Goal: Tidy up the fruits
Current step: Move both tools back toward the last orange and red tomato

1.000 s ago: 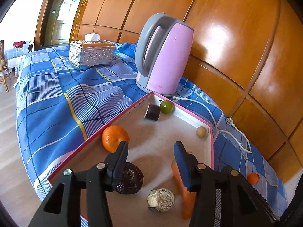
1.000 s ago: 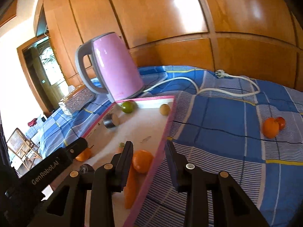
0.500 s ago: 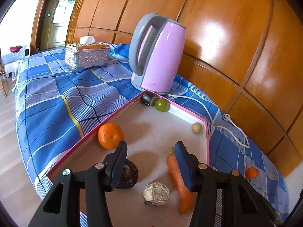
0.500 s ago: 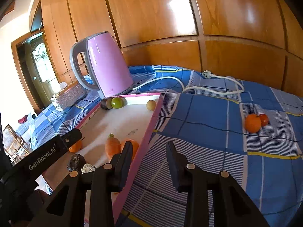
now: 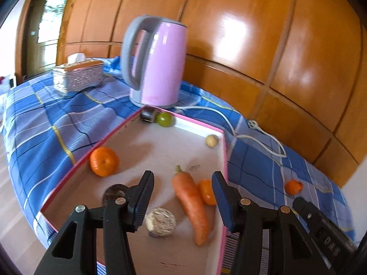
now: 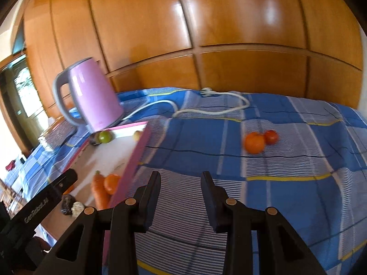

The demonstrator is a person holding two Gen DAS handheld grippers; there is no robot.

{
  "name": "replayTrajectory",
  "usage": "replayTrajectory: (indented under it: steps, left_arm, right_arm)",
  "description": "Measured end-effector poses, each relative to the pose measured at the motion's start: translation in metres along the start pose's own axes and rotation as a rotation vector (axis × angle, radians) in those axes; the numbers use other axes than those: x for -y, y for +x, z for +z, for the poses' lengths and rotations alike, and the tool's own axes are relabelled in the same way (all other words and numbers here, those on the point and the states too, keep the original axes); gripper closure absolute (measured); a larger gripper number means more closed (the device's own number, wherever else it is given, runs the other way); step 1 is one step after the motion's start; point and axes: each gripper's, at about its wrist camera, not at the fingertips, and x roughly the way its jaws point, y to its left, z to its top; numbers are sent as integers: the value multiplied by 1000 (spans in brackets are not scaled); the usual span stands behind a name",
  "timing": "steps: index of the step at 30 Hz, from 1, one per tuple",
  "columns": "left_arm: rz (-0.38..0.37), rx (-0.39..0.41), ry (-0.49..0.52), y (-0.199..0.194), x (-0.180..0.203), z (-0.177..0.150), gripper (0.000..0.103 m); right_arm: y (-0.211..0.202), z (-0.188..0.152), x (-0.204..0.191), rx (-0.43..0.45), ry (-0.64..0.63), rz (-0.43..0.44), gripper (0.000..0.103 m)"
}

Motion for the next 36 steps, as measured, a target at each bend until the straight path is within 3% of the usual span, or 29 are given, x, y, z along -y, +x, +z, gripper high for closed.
replayTrajectory:
  steps: [11,20,28,36]
  left_arm:
    - [-68,-19,145,0,35,-10,50]
    - [-124,-21,257,2,61,-17,50]
    - [-192,-65,305,15,87,-23,50]
    - [-250,-126,313,46,123,-24,54]
  right_arm:
    - [12,-2,51,-72,151,-174,66]
    - [22,-2,103,-76,308,-254,66]
    - [26,2,123,-39,375,-268,67]
    - [38,15,120,-28,327,-238,67]
